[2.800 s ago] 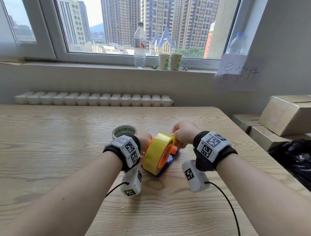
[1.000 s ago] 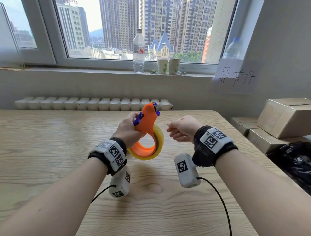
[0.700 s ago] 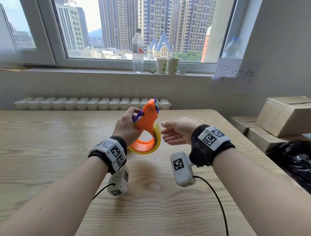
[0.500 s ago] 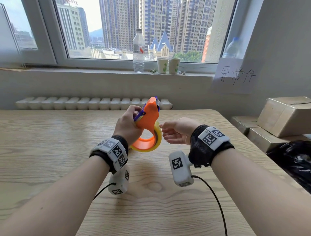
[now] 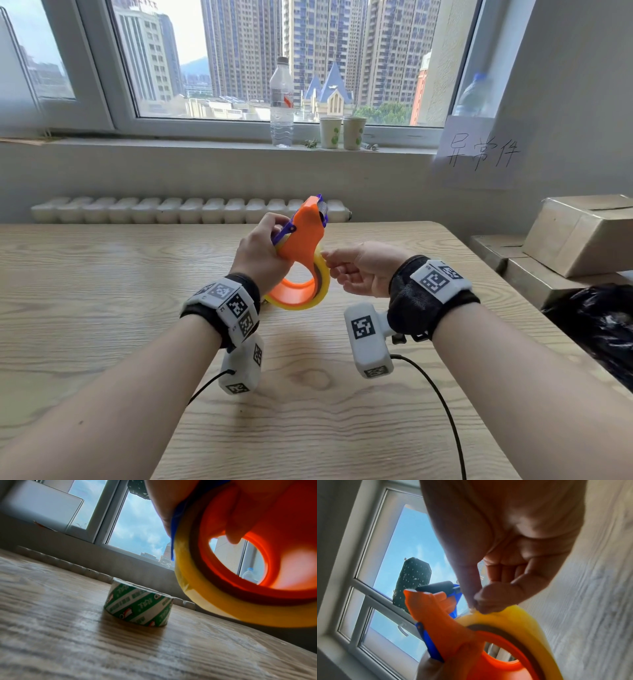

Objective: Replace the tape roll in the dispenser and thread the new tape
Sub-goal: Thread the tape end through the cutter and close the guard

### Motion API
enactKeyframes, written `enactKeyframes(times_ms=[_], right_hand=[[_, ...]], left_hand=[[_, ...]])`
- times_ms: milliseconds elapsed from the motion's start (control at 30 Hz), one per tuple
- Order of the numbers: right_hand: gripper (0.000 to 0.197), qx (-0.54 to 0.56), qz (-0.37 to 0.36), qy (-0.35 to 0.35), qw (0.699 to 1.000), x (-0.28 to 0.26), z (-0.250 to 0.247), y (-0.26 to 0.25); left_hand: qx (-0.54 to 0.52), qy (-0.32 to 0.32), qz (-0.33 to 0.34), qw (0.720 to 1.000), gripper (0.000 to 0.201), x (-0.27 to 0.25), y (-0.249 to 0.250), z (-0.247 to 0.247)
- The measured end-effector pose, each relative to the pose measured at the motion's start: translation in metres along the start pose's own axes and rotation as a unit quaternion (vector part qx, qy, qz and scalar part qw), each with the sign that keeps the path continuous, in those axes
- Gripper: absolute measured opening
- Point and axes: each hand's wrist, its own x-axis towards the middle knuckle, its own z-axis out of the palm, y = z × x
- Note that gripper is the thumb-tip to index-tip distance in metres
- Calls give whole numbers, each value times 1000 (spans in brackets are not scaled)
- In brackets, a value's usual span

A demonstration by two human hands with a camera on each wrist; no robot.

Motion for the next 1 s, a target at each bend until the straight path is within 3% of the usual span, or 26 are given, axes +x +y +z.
enactKeyframes(times_ms=[200,333,633,800,1000], right_hand=[[16,-43,-97,52,993,-4,6,-14],[19,-141,-166,66,974,-9,6,-20],[21,-216,-232,100,943,-15,6,-24],[21,-202,-213,99,951,-17,3,-29],[22,-38,-116,125,985,-11,4,-28]], left_hand=[[50,-32,-9,998,42,6,-6,-2],[73,-48,14,996,43,10,-7,-8],[91,-71,33,993,51,11,-10,-14],[95,-51,41,993,54,6,-13,-14],[84,-37,57,994,51,6,-15,-10]])
